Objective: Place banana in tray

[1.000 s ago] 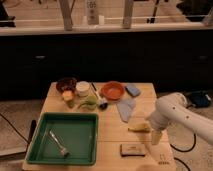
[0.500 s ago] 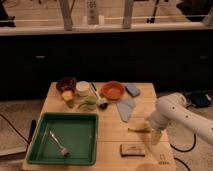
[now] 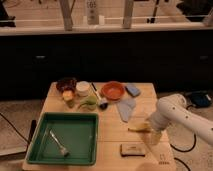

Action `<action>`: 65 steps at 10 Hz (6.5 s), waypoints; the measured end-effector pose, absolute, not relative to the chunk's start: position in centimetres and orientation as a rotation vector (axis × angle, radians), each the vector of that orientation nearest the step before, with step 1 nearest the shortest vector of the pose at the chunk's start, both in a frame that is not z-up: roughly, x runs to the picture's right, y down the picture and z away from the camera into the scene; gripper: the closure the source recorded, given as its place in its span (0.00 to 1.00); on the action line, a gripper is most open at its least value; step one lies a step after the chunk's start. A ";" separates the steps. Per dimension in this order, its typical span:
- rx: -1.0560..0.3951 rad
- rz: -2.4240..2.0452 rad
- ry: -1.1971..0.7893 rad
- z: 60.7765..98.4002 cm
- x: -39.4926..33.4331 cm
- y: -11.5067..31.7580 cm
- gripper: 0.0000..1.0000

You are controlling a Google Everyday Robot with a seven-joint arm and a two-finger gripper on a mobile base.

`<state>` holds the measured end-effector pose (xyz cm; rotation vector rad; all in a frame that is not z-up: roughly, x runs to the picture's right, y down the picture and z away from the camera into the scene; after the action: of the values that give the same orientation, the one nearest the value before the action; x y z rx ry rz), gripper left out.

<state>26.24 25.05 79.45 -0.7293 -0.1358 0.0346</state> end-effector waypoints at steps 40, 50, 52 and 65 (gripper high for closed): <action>-0.701 -0.007 -0.174 79.9 25.4 27.6 0.20; -0.699 0.004 -0.178 79.6 25.6 28.3 0.48; -0.697 0.010 -0.185 79.8 25.5 28.2 0.51; -0.682 -0.059 -0.166 75.3 23.7 25.9 0.77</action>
<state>23.73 25.89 75.28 -0.6821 -0.1663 -0.0593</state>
